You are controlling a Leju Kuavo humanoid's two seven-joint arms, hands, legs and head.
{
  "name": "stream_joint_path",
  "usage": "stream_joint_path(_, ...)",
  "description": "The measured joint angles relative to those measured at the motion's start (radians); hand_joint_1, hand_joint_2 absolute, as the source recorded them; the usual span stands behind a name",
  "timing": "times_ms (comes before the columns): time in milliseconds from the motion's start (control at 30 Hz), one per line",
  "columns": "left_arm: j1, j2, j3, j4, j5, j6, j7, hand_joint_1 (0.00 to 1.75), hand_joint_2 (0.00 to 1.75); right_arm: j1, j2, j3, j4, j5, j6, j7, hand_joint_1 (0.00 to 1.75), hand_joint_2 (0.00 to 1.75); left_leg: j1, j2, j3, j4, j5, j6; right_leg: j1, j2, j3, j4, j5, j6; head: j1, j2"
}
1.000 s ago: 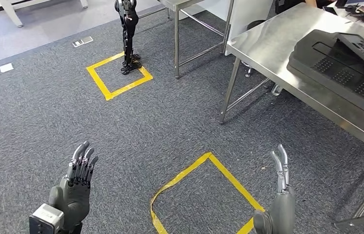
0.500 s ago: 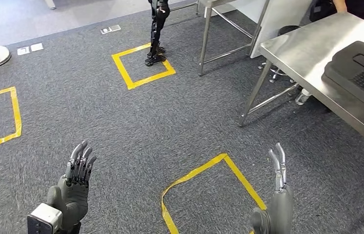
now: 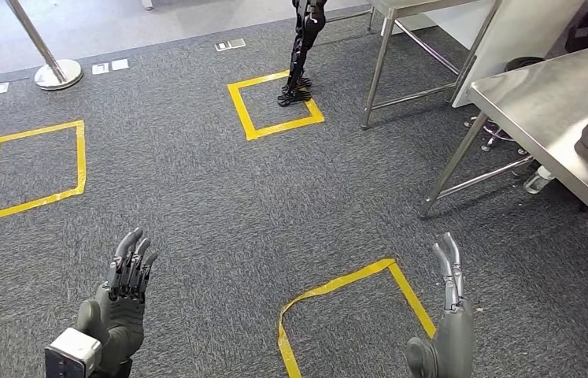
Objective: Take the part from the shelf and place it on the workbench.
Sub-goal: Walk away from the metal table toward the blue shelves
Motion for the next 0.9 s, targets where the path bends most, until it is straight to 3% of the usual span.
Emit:
stream_joint_path(67, 0.0, 0.0, 0.0, 0.0, 0.0, 0.0, 0.0, 0.0, 0.0, 0.002, 0.0, 0.0, 0.0, 0.0, 0.0, 0.0, 0.0, 0.0, 0.001, 0.05, -0.036, 0.087, -0.059, -0.008, -0.005, -0.022, 0.001, -0.004, 0.006, -0.008, -0.003, 0.0)
stream_joint_path(133, -0.001, 0.0, -0.001, 0.001, 0.0, 0.0, 0.0, 0.0, 0.0, 0.003, 0.0, 0.0, 0.0, 0.0, 0.0, 0.0, 0.0, 0.0, 0.005, 0.076, -0.087, 0.211, -0.123, -0.018, -0.003, -0.044, -0.001, -0.004, 0.007, -0.012, -0.004, 0.0)
stream_joint_path(167, -0.001, 0.0, -0.001, 0.002, 0.0, 0.0, 0.0, 0.0, 0.0, 0.003, 0.0, 0.0, 0.0, 0.0, 0.0, 0.0, 0.0, 0.0, 0.008, 0.08, -0.102, 0.25, -0.135, -0.023, -0.003, -0.056, -0.002, -0.003, 0.008, -0.012, -0.004, 0.0)
stream_joint_path(200, 0.0, 0.0, 0.0, 0.003, 0.0, 0.0, 0.0, 0.0, 0.0, 0.003, 0.0, 0.0, 0.001, 0.0, 0.0, 0.0, 0.0, 0.0, 0.011, 0.084, -0.099, 0.252, -0.128, -0.027, -0.003, -0.068, -0.003, -0.002, 0.008, -0.013, -0.005, 0.0)
stream_joint_path(233, 0.0, 0.0, 0.0, 0.004, 0.0, 0.0, 0.0, 0.0, 0.0, 0.003, 0.0, 0.0, 0.001, 0.0, 0.0, 0.0, 0.0, 0.0, 0.015, 0.09, -0.077, 0.217, -0.106, -0.03, -0.004, -0.079, -0.003, -0.001, 0.007, -0.011, -0.004, 0.0)
stream_joint_path(300, -0.001, 0.0, 0.0, 0.005, 0.0, 0.0, 0.0, 0.0, 0.0, 0.002, 0.0, 0.0, 0.001, 0.0, 0.0, 0.0, 0.0, 0.0, 0.016, 0.123, -0.001, 0.088, -0.052, -0.034, -0.003, -0.098, -0.003, 0.005, 0.001, -0.003, -0.005, 0.0)
stream_joint_path(367, -0.003, 0.0, 0.0, 0.006, 0.0, 0.0, 0.001, 0.0, 0.0, 0.001, 0.0, 0.0, 0.001, 0.0, 0.0, 0.0, 0.0, 0.0, 0.012, 0.144, 0.04, 0.008, -0.031, -0.024, 0.002, -0.112, -0.006, 0.014, -0.005, 0.008, -0.004, 0.0)
stream_joint_path(467, -0.005, -0.001, 0.0, 0.006, 0.0, 0.0, 0.001, 0.0, 0.0, 0.0, 0.001, 0.001, 0.001, 0.0, 0.0, 0.0, 0.0, 0.0, 0.004, 0.117, 0.032, -0.004, -0.026, 0.002, 0.002, -0.131, -0.009, 0.016, -0.007, 0.022, -0.002, 0.0)
stream_joint_path(500, -0.005, -0.001, 0.0, 0.006, 0.0, 0.0, 0.001, 0.0, 0.0, -0.001, 0.001, 0.001, 0.001, 0.0, 0.0, 0.0, 0.0, 0.0, 0.005, 0.107, 0.03, -0.006, -0.022, 0.01, 0.0, -0.121, -0.016, 0.027, -0.016, 0.025, -0.002, 0.0)
stream_joint_path(533, -0.006, -0.001, -0.001, 0.006, 0.0, 0.0, 0.001, 0.0, 0.0, -0.002, 0.001, 0.0, 0.001, 0.0, 0.0, -0.001, 0.0, 0.0, 0.006, 0.097, 0.028, -0.009, -0.017, 0.017, -0.002, -0.099, -0.031, 0.057, -0.034, 0.025, 0.0, 0.0)
stream_joint_path(600, -0.01, -0.002, -0.002, 0.006, 0.0, 0.0, 0.0, 0.0, 0.0, -0.001, 0.0, 0.0, 0.001, 0.0, 0.0, -0.001, 0.0, 0.0, 0.007, 0.076, 0.021, -0.01, -0.01, 0.029, -0.005, -0.046, -0.089, 0.177, -0.089, 0.017, 0.003, 0.0)
stream_joint_path(667, -0.012, -0.002, -0.002, 0.007, 0.0, 0.0, 0.001, 0.0, 0.0, 0.0, 0.0, 0.0, 0.003, -0.001, 0.0, 0.0, 0.0, 0.0, 0.005, 0.052, 0.012, -0.01, -0.005, 0.036, -0.005, -0.027, -0.151, 0.297, -0.127, 0.015, 0.003, 0.0)
stream_joint_path(700, -0.012, -0.002, -0.002, 0.007, 0.0, -0.001, 0.001, 0.0, 0.0, 0.0, 0.0, 0.0, 0.004, -0.002, 0.0, 0.0, 0.0, 0.0, 0.004, 0.038, 0.01, -0.01, -0.002, 0.037, -0.005, -0.025, -0.16, 0.31, -0.124, 0.019, 0.003, 0.0)
stream_joint_path(733, -0.012, -0.002, -0.002, 0.007, 0.0, -0.001, 0.001, 0.0, 0.0, 0.0, 0.0, 0.0, 0.005, -0.003, 0.0, 0.0, 0.0, 0.0, 0.003, 0.024, 0.009, -0.01, 0.0, 0.037, -0.005, -0.021, -0.149, 0.283, -0.106, 0.025, 0.003, 0.0)
stream_joint_path(800, -0.013, -0.002, -0.002, 0.008, 0.0, -0.001, 0.002, 0.0, 0.0, -0.001, 0.0, 0.0, 0.006, -0.004, -0.001, 0.0, 0.0, 0.0, 0.003, -0.002, 0.007, -0.01, 0.006, 0.033, -0.006, 0.008, -0.083, 0.143, -0.05, 0.036, 0.003, 0.0)
stream_joint_path(867, -0.013, -0.002, -0.002, 0.008, 0.0, -0.001, 0.002, 0.0, 0.0, -0.001, 0.0, 0.0, 0.006, -0.004, -0.001, -0.001, 0.0, 0.0, 0.001, -0.024, 0.005, -0.009, 0.011, 0.025, -0.004, 0.037, -0.034, 0.038, -0.015, 0.031, 0.003, 0.0)
stream_joint_path(900, -0.013, -0.002, -0.002, 0.008, 0.0, -0.001, 0.002, 0.0, 0.0, -0.001, 0.0, 0.0, 0.006, -0.004, -0.001, -0.001, 0.0, 0.0, 0.001, -0.033, 0.003, -0.01, 0.014, 0.019, -0.001, 0.041, -0.027, 0.022, -0.011, 0.024, 0.002, 0.0)
